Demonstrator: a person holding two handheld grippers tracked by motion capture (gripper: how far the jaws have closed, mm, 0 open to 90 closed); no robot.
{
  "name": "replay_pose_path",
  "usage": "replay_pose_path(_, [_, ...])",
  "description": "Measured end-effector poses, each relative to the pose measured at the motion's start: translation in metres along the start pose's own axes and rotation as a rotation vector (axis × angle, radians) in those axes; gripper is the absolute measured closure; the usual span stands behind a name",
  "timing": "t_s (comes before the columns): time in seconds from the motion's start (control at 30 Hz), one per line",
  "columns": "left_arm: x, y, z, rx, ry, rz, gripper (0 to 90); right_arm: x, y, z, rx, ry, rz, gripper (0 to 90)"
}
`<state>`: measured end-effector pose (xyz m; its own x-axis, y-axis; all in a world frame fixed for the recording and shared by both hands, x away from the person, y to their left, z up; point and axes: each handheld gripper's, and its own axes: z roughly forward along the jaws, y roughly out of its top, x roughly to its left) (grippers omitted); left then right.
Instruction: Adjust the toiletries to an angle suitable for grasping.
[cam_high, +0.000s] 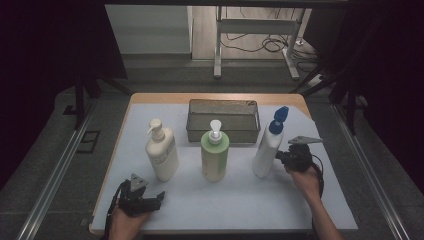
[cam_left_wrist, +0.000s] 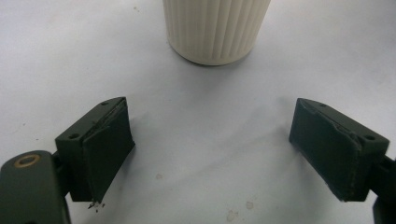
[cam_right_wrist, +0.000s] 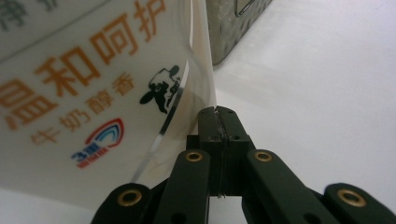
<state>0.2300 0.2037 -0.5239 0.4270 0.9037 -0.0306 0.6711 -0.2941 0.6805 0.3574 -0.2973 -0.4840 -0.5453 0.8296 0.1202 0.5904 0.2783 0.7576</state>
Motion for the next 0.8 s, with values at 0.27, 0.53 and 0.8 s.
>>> replay_pose_path(0.27, [0.000,0.000,0.000,0.000,0.000,0.000,12.6,-0.002,0.000,0.004,0.006,0.003,0.009,88.0])
replay_pose_path(0.53, [0.000,0.000,0.000,-0.002,0.001,-0.003,12.6,0.003,-0.010,-0.014,0.010,0.003,-0.015,87.7])
replay_pose_path(0.8, [0.000,0.000,0.000,-0.002,0.001,-0.002,12.6,0.017,-0.026,-0.038,0.001,0.026,-0.044,87.4])
